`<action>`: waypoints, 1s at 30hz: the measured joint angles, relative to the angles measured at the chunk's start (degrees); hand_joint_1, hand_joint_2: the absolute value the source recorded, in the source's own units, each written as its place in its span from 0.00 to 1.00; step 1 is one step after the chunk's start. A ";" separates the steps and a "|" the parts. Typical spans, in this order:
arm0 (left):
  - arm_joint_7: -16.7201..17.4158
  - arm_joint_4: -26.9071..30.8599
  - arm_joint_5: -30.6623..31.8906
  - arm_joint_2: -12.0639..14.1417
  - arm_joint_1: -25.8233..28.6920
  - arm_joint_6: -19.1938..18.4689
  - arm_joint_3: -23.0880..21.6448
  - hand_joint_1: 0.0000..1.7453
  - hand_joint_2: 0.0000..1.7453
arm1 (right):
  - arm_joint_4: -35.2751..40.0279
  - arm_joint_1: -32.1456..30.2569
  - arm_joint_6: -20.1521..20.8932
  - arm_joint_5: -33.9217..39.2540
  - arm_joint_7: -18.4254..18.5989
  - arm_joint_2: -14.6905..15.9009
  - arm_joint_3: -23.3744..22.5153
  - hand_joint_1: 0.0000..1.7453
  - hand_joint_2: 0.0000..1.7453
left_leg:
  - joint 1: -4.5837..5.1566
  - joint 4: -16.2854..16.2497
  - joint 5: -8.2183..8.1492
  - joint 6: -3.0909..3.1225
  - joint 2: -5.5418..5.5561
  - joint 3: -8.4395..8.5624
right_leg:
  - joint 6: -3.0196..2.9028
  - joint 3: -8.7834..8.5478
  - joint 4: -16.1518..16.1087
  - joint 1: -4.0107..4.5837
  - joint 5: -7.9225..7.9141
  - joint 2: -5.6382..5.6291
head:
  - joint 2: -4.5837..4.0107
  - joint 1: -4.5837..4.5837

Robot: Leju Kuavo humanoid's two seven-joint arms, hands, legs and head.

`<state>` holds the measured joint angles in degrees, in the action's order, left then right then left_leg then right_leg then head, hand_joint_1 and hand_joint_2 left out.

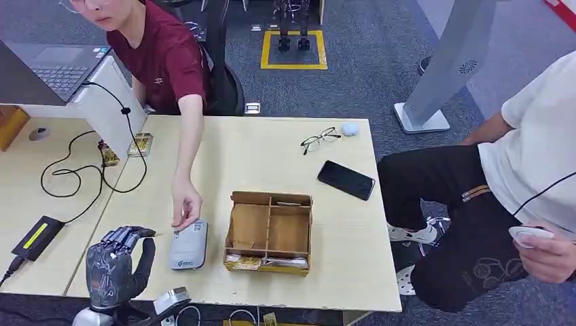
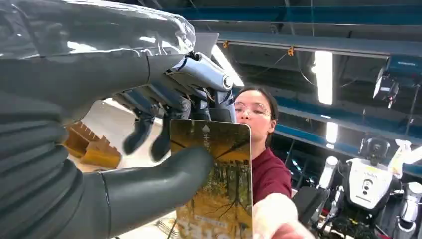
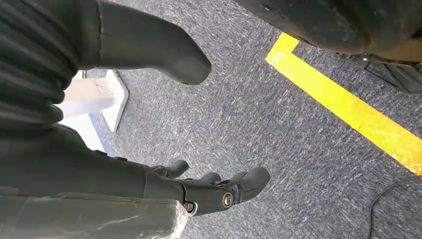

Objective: Pass the card to the sensor for recognition and then transmit it.

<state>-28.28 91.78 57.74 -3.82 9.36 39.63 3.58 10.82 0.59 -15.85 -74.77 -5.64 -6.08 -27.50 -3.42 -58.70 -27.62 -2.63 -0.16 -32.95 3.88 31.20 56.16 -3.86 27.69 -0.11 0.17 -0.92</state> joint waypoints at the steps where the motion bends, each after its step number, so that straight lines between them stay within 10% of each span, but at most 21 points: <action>1: 0.00 0.00 -0.24 0.00 0.00 0.00 0.00 1.00 1.00 | 0.00 0.00 0.00 0.00 0.00 0.00 0.00 0.00 1.00 | 0.00 0.00 0.00 0.00 0.00 0.00 | 0.00 0.00 0.00 0.00 0.00 0.00 | 0.00 0.02; 21: 2.43 0.00 -11.85 0.66 0.02 -0.22 -1.36 1.00 1.00 | 0.00 -0.01 -0.28 -0.02 -0.15 0.00 -0.37 0.00 1.00 | 0.00 0.00 0.00 0.00 0.00 0.00 | 0.00 0.01 0.00 0.00 0.00 0.00 | 0.00 0.02; 23: 4.58 0.04 -17.48 1.18 0.01 -4.61 -2.54 1.00 1.00 | 0.00 -0.01 -0.59 0.13 -0.15 0.00 -0.79 0.00 1.00 | 0.00 0.00 0.00 0.00 0.00 0.01 | 0.00 0.01 0.00 0.00 0.00 0.00 | 0.00 0.00; 27: 11.94 0.17 -42.11 3.10 0.47 -29.20 -5.38 1.00 1.00 | 0.00 -0.07 -1.09 0.24 0.02 -0.11 -1.33 0.00 1.00 | 0.00 0.00 0.00 0.00 -0.01 -0.01 | 0.00 0.01 0.00 0.00 0.00 -0.02 | 0.00 0.02; 30: 17.58 0.15 -45.00 5.62 1.28 -35.74 -6.54 1.00 1.00 | -0.02 -0.06 -1.07 0.00 0.28 -0.11 -1.46 0.00 1.00 | 0.00 0.00 0.00 0.00 -0.04 0.00 | 0.00 0.05 0.00 0.00 0.00 -0.07 | 0.00 0.04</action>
<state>-10.71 91.93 12.74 1.80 10.64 3.89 -2.95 10.80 0.53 -16.92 -74.77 -5.35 -6.19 -28.96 -3.42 -58.70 -27.62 -2.63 -0.20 -32.94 3.88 31.25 56.16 -3.86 27.69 -0.18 0.17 -0.87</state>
